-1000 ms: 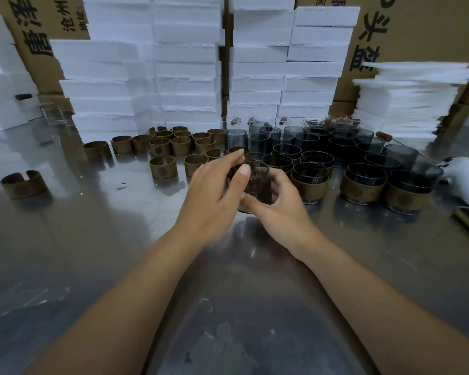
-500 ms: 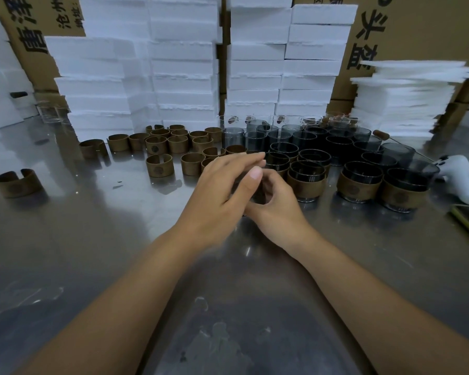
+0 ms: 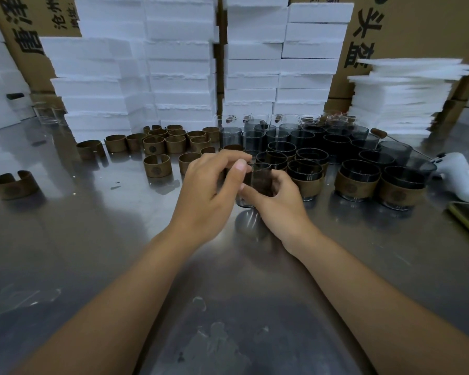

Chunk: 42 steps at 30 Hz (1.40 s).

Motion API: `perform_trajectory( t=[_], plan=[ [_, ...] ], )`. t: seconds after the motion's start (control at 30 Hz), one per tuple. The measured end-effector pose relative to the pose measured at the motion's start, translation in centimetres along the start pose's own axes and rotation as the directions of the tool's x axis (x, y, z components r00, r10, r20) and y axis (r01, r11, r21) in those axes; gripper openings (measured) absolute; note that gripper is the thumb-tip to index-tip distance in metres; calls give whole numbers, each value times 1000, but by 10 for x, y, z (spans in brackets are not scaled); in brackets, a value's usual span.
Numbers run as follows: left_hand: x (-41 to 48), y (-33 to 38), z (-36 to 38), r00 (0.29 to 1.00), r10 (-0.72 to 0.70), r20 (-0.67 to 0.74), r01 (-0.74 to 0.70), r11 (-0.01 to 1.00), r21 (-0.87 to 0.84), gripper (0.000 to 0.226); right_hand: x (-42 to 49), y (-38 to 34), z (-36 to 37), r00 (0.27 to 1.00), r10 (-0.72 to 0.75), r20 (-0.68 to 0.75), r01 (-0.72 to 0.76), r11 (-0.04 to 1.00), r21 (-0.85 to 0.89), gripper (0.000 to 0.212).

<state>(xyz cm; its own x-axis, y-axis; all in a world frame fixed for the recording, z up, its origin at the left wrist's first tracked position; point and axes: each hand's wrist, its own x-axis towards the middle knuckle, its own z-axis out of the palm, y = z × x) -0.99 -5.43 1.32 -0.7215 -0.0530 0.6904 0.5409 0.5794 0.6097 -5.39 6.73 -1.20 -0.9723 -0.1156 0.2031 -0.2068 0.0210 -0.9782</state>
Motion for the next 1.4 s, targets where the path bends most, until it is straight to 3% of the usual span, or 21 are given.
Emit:
perform_trajectory(
  t=[0.17, 0.3, 0.4, 0.67, 0.9, 1.07, 1.13, 1.2, 1.27, 1.4],
  plan=[
    [1, -9, 0, 995, -98, 22, 98, 995, -4, 26, -1, -1, 0, 1000, -9, -23, 9, 1000, 15, 48],
    [1, -23, 4, 960, -193, 205, 194, 981, 14, 43, -1, -2, 0, 1000, -7, -6, 7, 1000, 24, 44],
    [0, -28, 7, 939, -218, 265, 226, 974, 0, 52, -1, -3, -1, 1000, -7, -1, 7, 1000, 16, 44],
    [3, -28, 11, 898, -385, 212, 426, 881, -206, 67, -6, -4, 4, 991, -79, 110, 86, 994, -64, 50],
    [5, -25, 12, 905, -402, 143, 424, 881, -208, 63, -4, 0, 5, 983, -108, 148, 124, 987, -104, 44],
    [5, -25, 11, 920, -388, 50, 389, 893, -228, 62, -7, -1, 6, 979, -158, 128, 179, 969, -170, 78],
    [5, -25, 9, 920, -391, -8, 380, 898, -222, 66, -6, -1, 6, 982, -144, 120, 166, 965, -202, 82],
    [6, -25, 8, 923, -381, -63, 359, 907, -222, 66, -4, -2, 7, 994, -82, 74, 91, 988, -126, 75],
    [6, -25, 7, 930, -357, -89, 332, 919, -215, 67, -2, -7, 5, 998, 60, 0, -60, 995, 80, 63],
    [4, -24, 7, 951, -306, -34, 296, 940, -173, 67, 5, -11, -6, 958, 285, 25, -269, 866, 421, 29]
  ],
)
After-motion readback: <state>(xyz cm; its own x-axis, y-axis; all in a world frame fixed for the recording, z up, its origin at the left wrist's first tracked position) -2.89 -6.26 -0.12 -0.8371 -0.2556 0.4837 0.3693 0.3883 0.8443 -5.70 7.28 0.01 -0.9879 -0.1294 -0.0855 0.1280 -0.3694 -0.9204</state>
